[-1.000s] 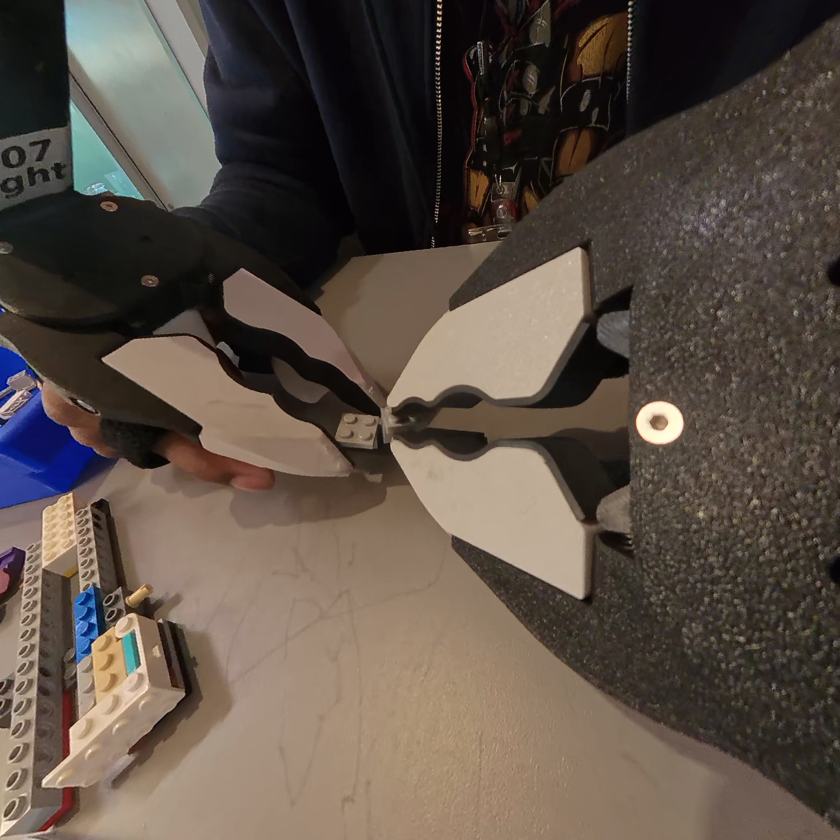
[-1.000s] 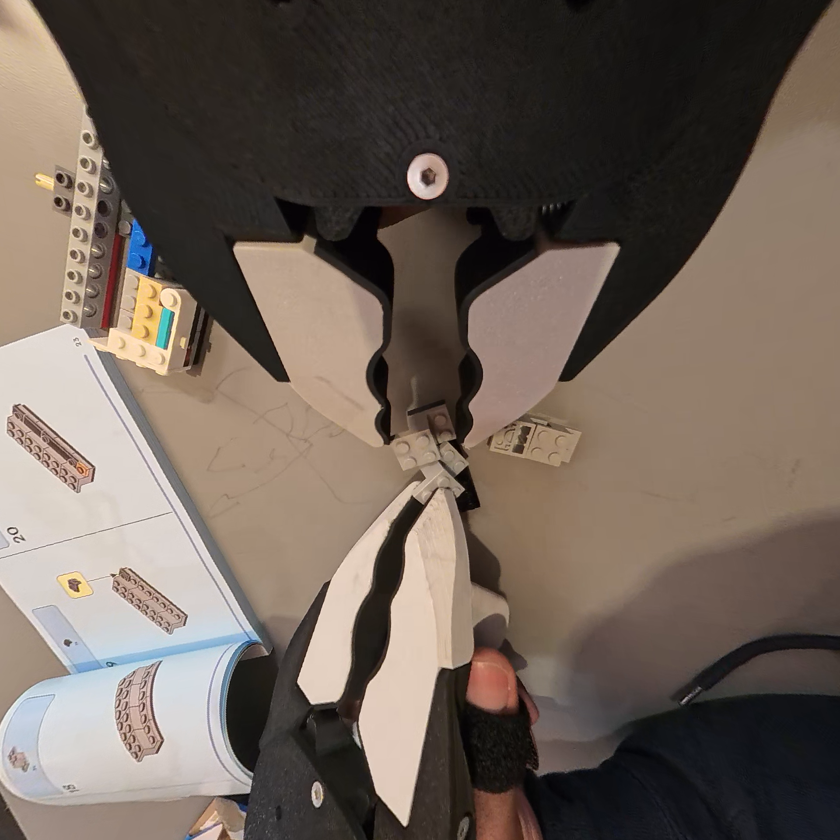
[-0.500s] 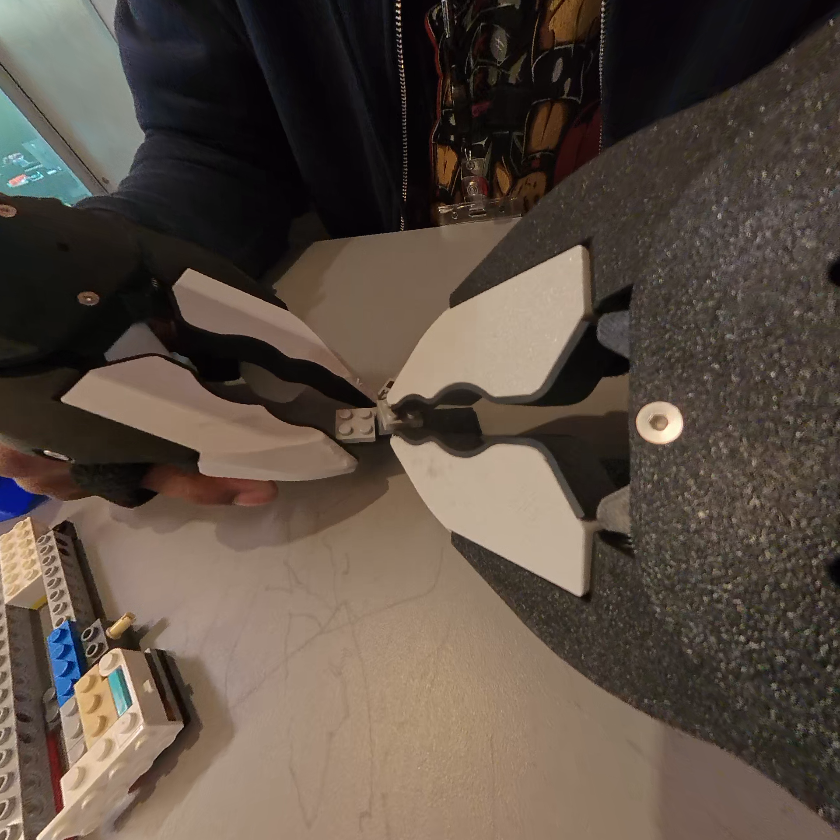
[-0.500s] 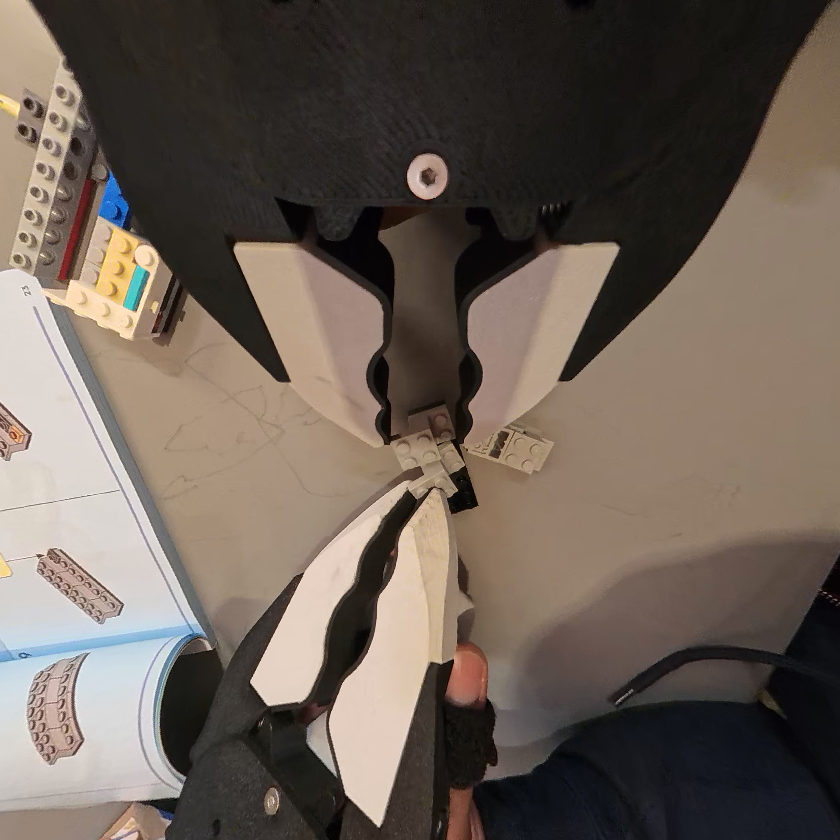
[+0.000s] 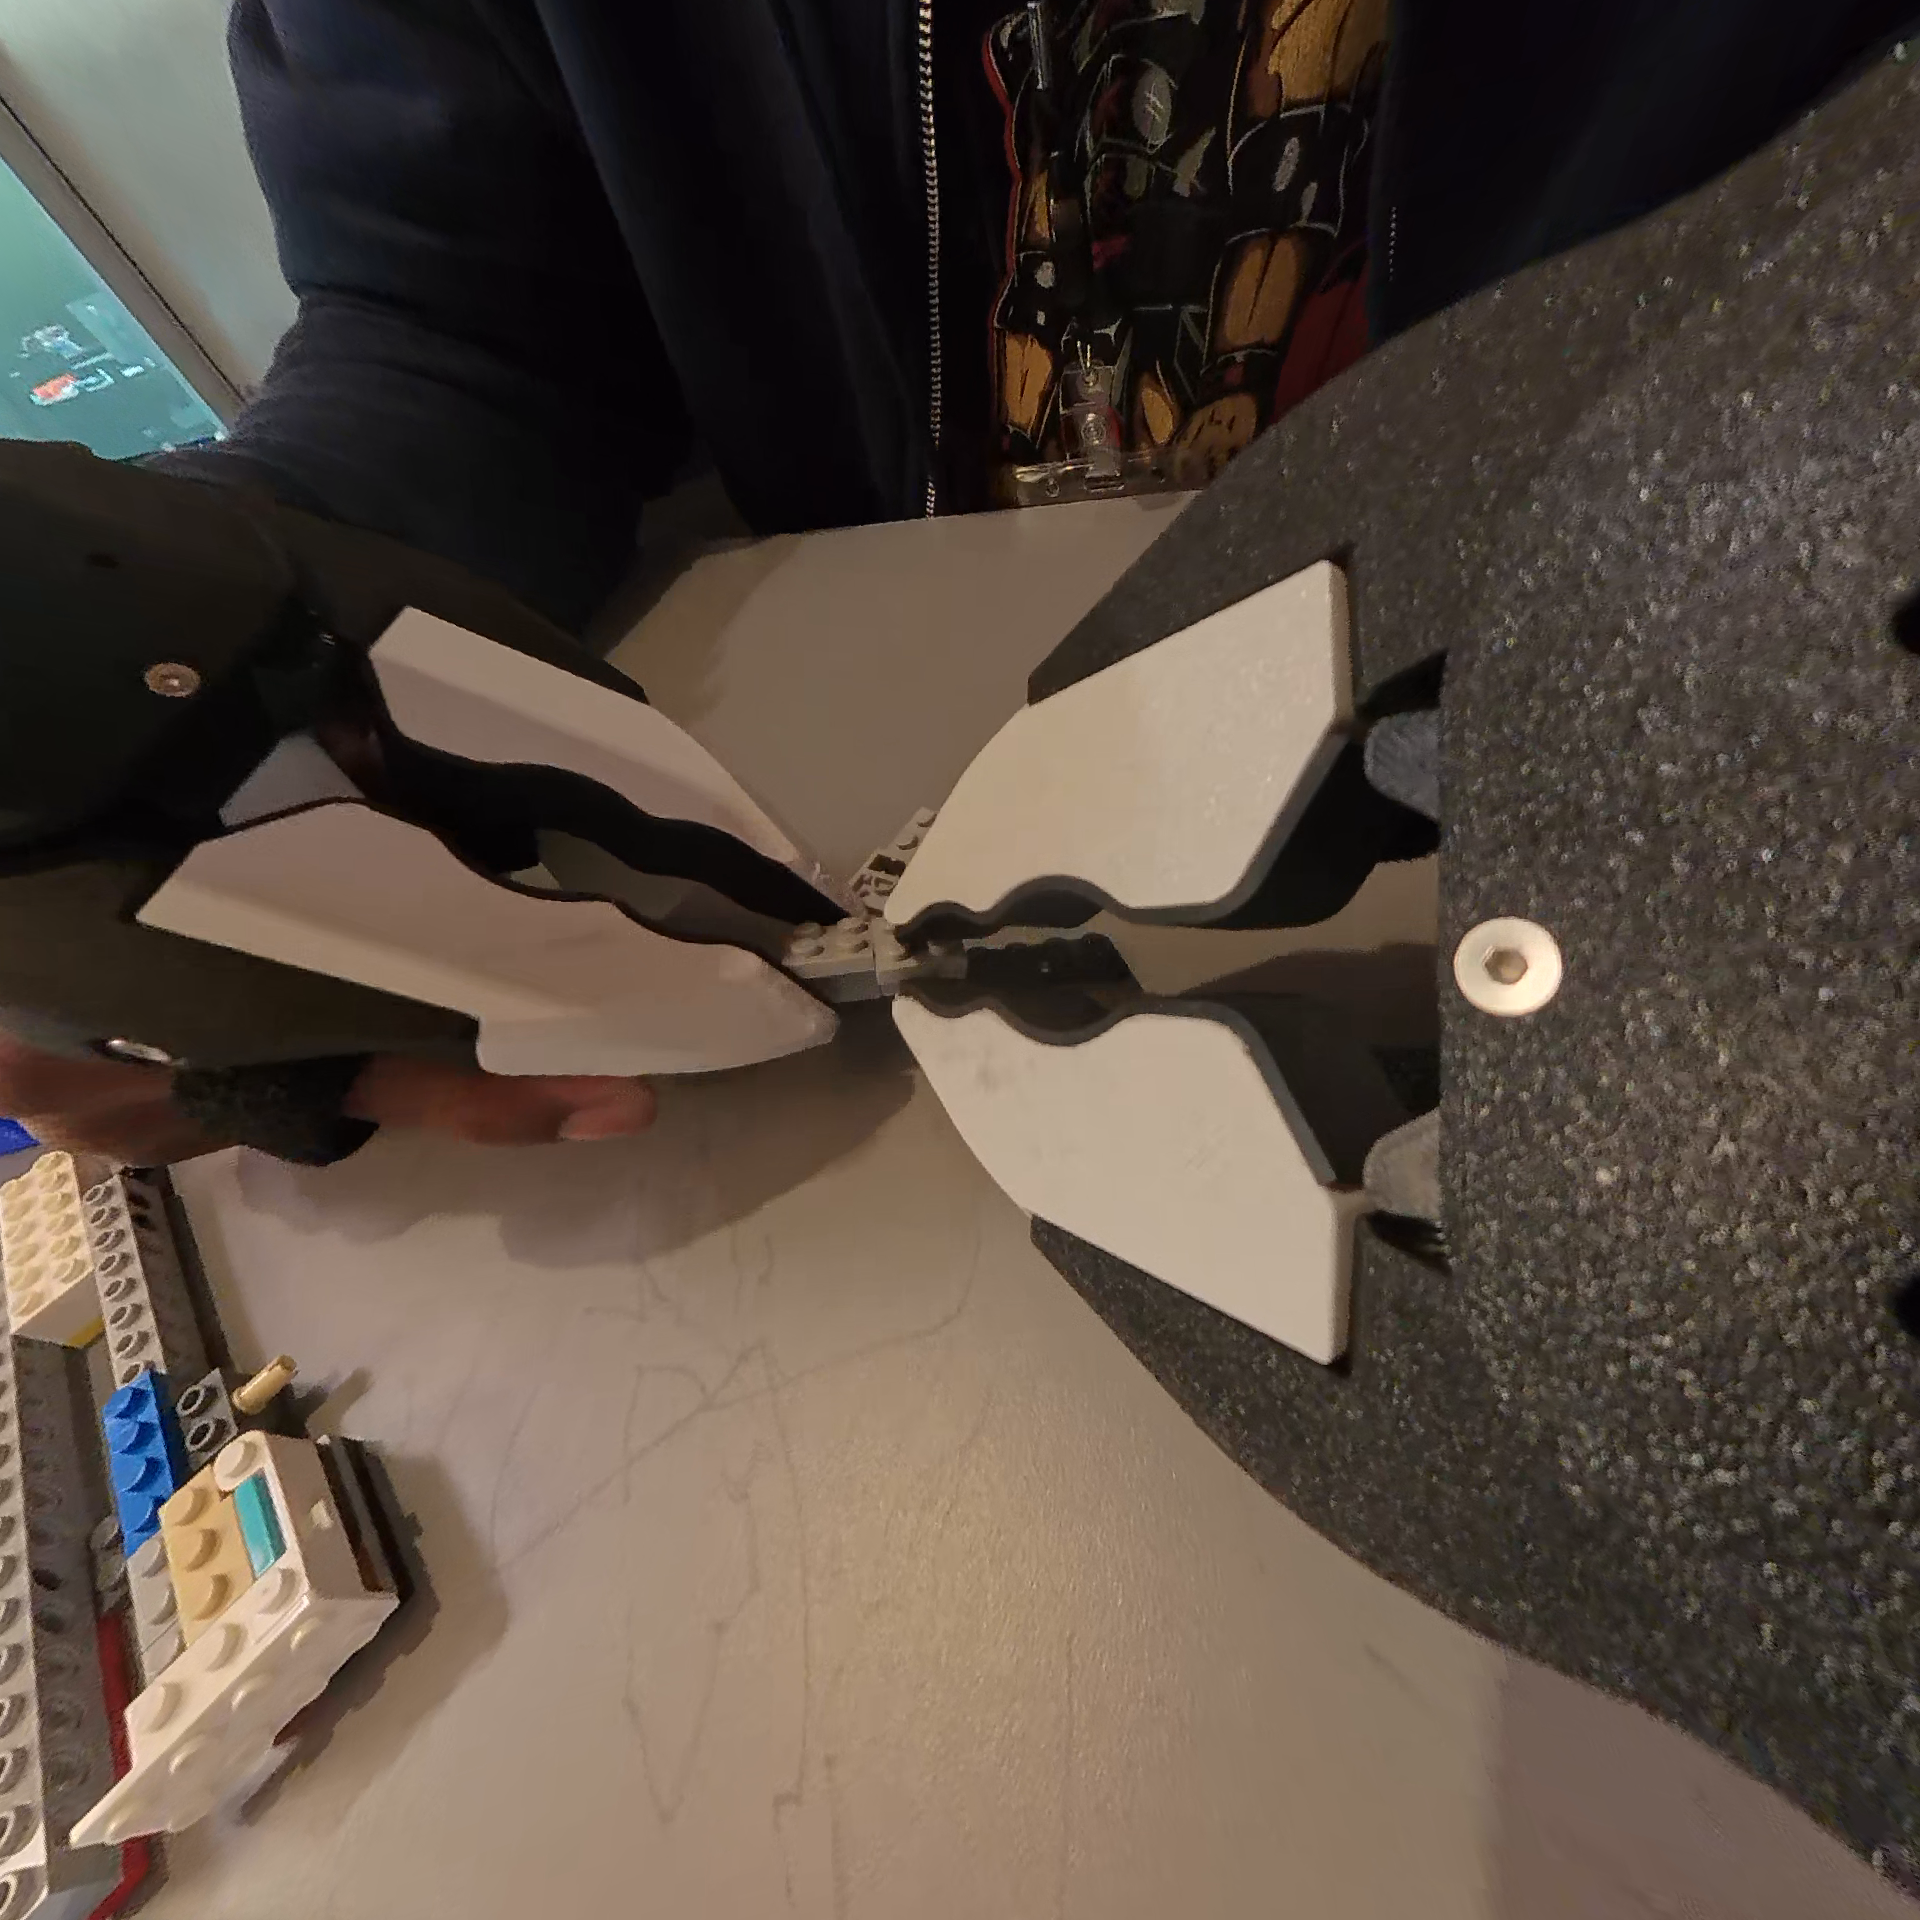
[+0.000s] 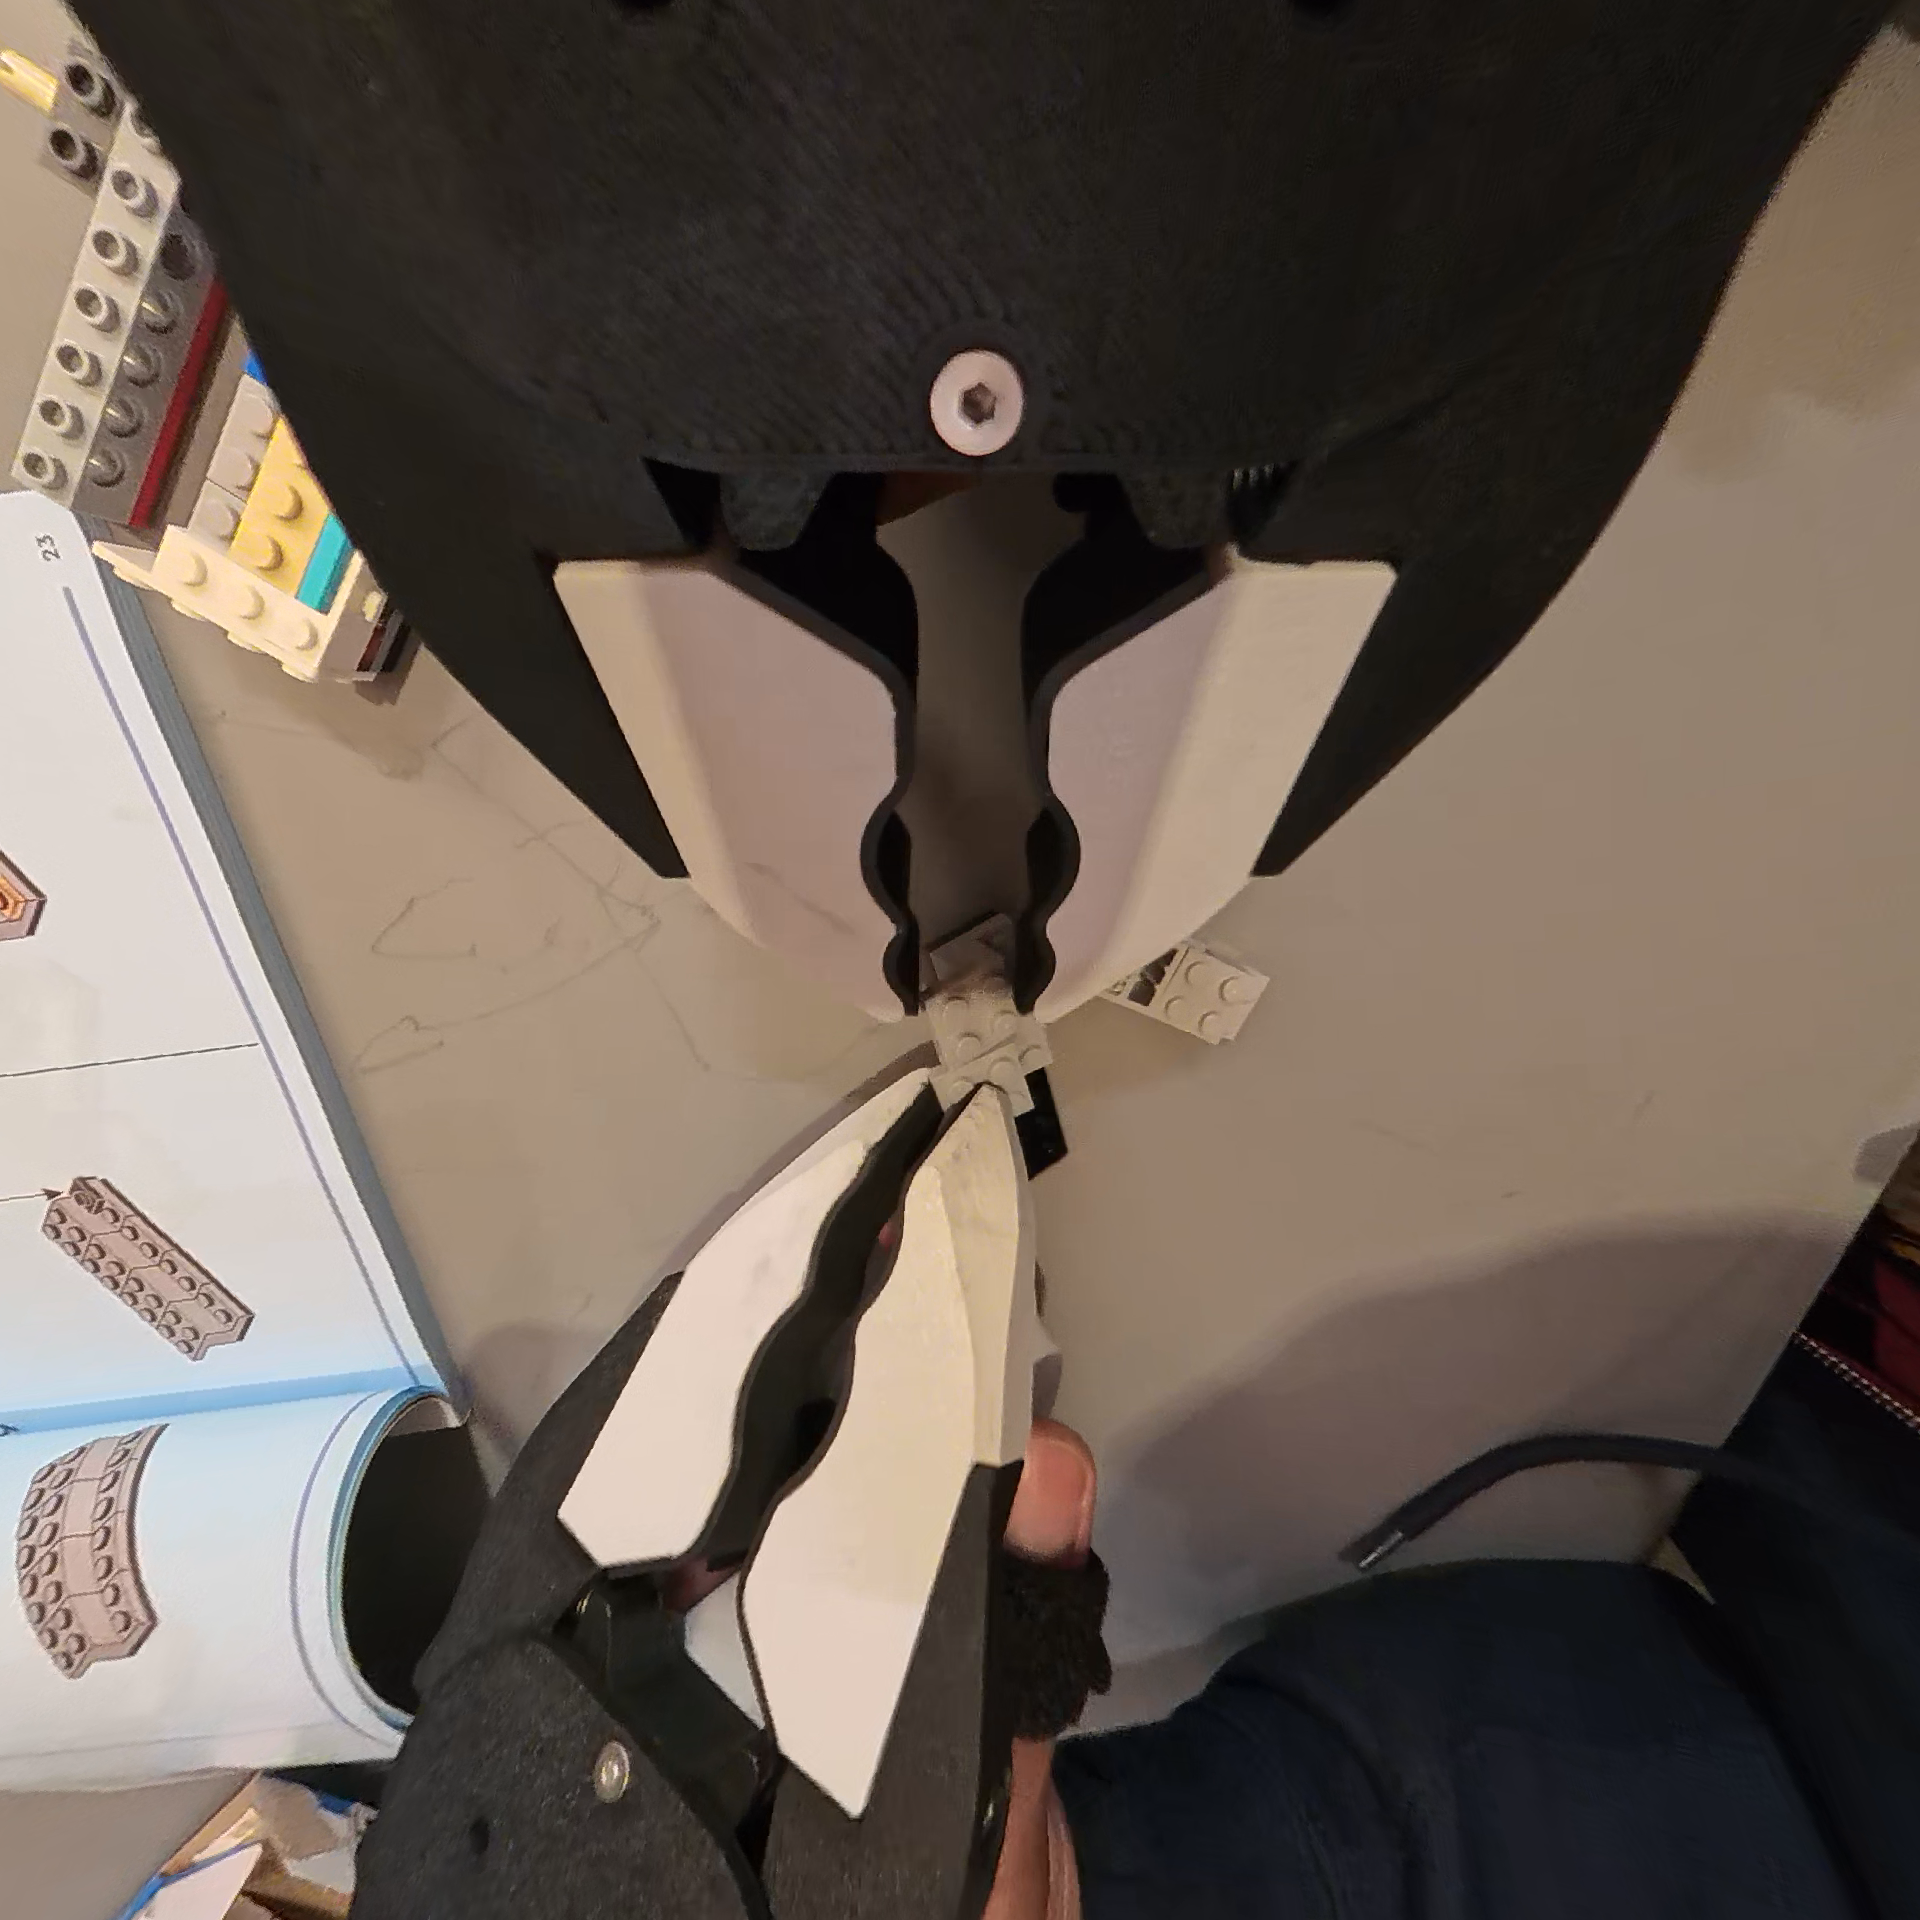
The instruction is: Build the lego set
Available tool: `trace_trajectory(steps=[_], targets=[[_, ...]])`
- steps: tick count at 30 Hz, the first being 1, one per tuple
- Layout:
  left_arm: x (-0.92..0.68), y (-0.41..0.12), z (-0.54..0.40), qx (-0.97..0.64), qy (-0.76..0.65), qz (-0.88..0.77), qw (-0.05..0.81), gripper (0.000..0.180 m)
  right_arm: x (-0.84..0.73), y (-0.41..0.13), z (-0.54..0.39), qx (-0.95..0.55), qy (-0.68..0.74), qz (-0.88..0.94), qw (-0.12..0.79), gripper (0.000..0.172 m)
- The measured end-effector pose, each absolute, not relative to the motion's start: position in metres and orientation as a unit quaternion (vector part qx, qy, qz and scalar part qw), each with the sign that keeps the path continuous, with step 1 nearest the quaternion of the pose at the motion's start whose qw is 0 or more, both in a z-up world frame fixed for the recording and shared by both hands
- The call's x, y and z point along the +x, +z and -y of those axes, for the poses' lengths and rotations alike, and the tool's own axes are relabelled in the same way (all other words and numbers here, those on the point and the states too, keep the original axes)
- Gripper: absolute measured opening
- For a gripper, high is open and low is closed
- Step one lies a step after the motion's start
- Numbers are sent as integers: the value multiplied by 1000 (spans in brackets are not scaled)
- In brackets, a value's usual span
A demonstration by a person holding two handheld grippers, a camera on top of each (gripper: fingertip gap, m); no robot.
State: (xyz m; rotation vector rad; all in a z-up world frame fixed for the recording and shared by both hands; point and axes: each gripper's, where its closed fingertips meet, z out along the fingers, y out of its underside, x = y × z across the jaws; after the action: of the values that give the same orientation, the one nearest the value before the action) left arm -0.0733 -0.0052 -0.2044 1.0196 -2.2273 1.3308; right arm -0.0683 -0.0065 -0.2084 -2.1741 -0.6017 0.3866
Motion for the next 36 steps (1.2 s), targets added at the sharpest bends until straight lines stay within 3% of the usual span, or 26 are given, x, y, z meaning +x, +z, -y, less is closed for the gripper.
trace_trajectory(steps=[17,36], targets=[[-72,-209,2,365,448,802,148,6,-67,-229,9,-894,152,240,347,25],[-79,-210,4,362,444,803,167,6,-72,-231,7,-888,137,268,348,25]])
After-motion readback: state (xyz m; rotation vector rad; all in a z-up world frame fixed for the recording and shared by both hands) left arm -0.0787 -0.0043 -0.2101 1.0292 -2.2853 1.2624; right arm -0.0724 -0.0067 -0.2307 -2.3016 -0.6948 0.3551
